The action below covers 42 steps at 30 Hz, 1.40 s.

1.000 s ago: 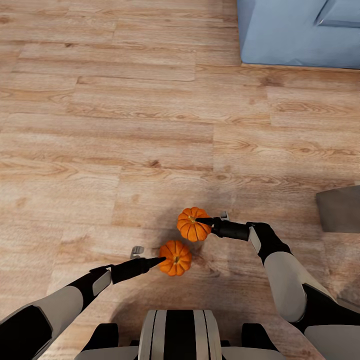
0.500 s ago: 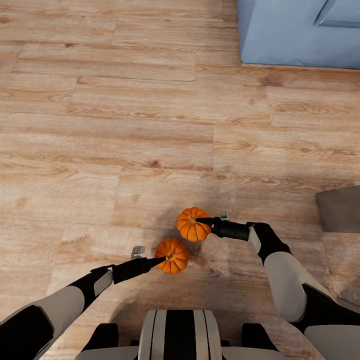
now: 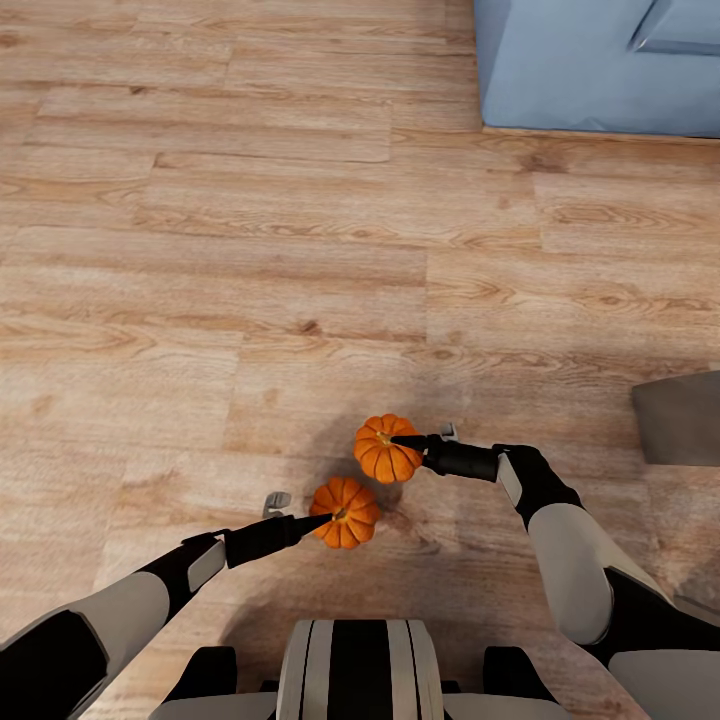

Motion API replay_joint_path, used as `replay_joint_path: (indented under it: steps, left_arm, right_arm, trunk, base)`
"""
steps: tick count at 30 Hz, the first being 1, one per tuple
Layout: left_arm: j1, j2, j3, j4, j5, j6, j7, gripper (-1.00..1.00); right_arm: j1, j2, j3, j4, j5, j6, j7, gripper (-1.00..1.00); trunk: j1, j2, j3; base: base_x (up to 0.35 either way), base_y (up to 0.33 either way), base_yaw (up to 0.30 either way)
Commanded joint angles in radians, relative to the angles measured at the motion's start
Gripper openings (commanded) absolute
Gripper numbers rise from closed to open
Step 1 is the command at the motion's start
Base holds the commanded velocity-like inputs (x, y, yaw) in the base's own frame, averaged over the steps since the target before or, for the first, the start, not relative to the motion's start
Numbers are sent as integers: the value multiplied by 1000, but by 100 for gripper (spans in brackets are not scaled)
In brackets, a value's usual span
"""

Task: Place each of the two pumpkins and all three candles from the living room inside a cabinet in the living room (use any cabinet), then make sure every cabinet is closed, and position the cauldron so it is next to a table in the living room.

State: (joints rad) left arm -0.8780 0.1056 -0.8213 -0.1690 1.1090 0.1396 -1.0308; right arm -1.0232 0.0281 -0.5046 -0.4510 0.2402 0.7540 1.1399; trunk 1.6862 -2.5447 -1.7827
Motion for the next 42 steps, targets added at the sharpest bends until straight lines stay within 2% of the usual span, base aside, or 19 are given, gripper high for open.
replay_joint_path:
  steps: [1, 6, 9, 13, 23, 42]
  left_arm:
    - [0, 0, 0, 0, 0, 0, 0, 100]
    - [-1, -1, 1, 0, 0, 4, 0, 100]
    - [-1, -1, 1, 1, -1, 62, 1, 100]
    - [-1, -1, 1, -12, 1, 105, 80, 100]
    - [0, -14, 1, -12, 0, 109, 92, 100]
    - [-1, -15, 0, -13, -1, 110, 92, 100]
  right_arm:
    - [0, 0, 0, 0, -1, 1, 0, -100]
    - [0, 1, 0, 0, -1, 1, 0, -100]
    - [0, 1, 0, 0, -1, 1, 0, -100]
    - [0, 0, 0, 0, -1, 1, 0, -100]
    - [0, 1, -2, 0, -2, 1, 1, -100]
    - [0, 4, 1, 0, -1, 2, 2, -100]
  trunk:
    - [0, 0, 0]
    - [0, 0, 0]
    - [0, 0, 0]
    - [0, 0, 0]
    - [0, 0, 0]
    - [0, 0, 8]
  base:
    - [0, 0, 0]
    - [0, 0, 0]
    - [0, 0, 0]
    - [0, 0, 0]
    - [0, 0, 0]
    - [0, 0, -73]
